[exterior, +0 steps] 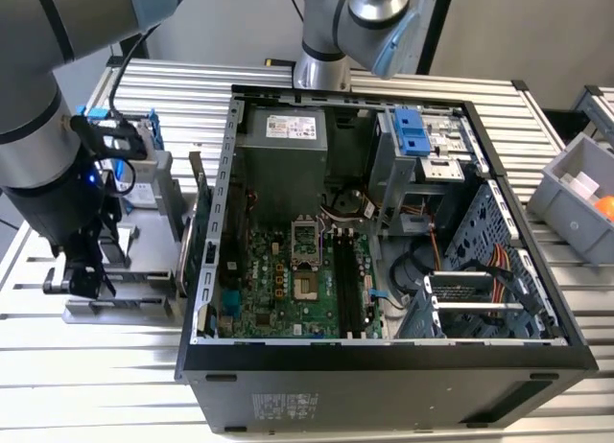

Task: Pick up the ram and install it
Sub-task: 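Pick up the ram and move it above insertion slot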

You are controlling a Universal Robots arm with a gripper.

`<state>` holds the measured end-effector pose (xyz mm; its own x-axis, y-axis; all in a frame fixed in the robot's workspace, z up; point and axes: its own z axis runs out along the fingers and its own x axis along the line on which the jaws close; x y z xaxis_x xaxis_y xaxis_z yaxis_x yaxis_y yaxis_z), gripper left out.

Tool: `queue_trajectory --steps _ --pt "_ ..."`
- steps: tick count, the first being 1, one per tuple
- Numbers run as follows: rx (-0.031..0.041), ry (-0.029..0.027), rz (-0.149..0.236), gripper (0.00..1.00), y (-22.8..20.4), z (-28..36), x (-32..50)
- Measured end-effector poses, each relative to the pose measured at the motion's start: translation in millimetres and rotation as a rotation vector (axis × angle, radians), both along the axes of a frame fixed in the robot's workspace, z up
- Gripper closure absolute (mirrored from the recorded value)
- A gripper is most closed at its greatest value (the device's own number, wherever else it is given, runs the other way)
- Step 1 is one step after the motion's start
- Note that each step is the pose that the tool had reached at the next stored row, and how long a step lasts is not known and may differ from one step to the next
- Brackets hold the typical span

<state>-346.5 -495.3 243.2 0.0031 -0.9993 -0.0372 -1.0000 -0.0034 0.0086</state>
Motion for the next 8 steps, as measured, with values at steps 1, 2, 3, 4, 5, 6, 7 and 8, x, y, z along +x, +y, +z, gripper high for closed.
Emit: queue_trajectory --steps 1,2,3,4,5,6,7,8 --pt "-0.0001 0.0001 0.000 0.00 -0.3 -1.1 -0.1" --pt "-0.0001 0.0001 0.000 0.00 -0.6 -2.3 0.0" --pt "-0.0002 0.0002 0.000 0.00 -0.8 -3.6 0.0" --pt "-0.0001 0.0001 0.000 0.00 -1.0 -5.0 0.0" --pt "-0.0002 0.0001 0.000 0.00 -1.2 -6.1 0.0" --pt "-0.0002 0.0002 0.000 0.00 -1.3 -7.4 0.0" --pt "-0.0002 0.0002 0.000 0.00 -1.4 -8.8 0.0" --pt "-0.0002 0.0002 0.000 0.00 -1.5 -10.1 0.0"
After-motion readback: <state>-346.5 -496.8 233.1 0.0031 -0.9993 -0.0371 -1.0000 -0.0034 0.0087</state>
